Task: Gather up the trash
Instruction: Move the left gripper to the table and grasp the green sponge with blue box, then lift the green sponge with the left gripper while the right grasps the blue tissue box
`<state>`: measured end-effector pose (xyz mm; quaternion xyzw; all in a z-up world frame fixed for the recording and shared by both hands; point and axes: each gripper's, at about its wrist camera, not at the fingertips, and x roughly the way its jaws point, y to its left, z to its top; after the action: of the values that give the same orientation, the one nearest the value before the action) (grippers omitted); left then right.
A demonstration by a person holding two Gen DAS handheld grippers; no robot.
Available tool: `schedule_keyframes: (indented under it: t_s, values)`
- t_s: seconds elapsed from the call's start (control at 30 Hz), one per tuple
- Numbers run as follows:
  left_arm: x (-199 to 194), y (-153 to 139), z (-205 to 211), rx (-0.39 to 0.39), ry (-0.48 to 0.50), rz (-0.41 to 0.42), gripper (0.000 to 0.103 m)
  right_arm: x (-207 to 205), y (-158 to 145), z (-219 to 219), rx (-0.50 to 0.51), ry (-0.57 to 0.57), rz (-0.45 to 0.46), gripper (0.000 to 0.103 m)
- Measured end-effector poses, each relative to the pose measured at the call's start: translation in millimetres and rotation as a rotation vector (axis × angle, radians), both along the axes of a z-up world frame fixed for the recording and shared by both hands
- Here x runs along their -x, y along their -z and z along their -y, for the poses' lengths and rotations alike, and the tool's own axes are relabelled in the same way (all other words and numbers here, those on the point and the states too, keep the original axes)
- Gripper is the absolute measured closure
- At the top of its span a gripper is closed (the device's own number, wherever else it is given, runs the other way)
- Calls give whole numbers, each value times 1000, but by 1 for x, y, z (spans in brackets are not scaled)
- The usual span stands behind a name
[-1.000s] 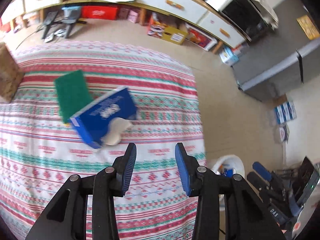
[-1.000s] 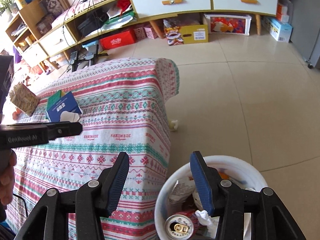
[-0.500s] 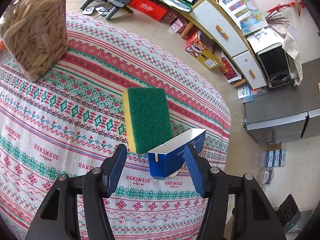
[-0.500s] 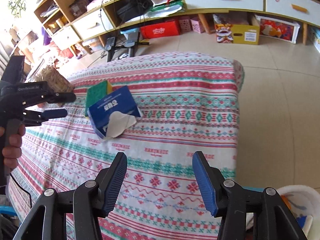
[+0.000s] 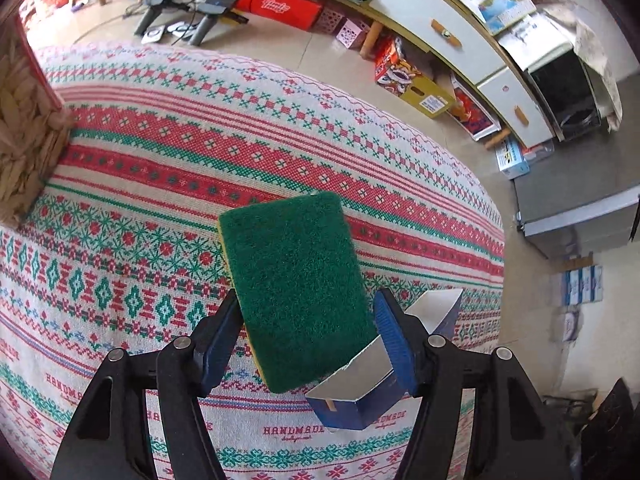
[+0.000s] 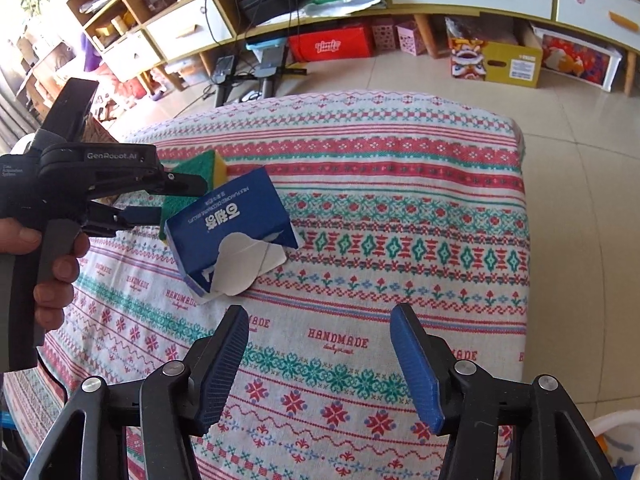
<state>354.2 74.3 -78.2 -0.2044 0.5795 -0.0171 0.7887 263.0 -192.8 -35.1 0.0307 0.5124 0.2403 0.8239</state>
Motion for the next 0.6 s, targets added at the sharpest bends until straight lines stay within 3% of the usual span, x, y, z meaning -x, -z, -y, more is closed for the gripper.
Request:
schedule_keyframes:
  t_s: [0.07, 0.17, 0.43, 0.6]
  values:
    - [1, -5, 14, -68, 72, 38, 42, -2, 4, 0, -12, -8, -18, 35]
    - [7, -12, 23, -10, 121, 60, 46, -5, 10, -1, -51, -14, -52, 35]
    - [38, -40, 62, 6, 261, 91, 46, -8, 16, 9, -212, 14, -144, 35]
    - [51, -42, 70, 5, 272, 69, 46, -8, 19, 26, -350, 72, -225, 35]
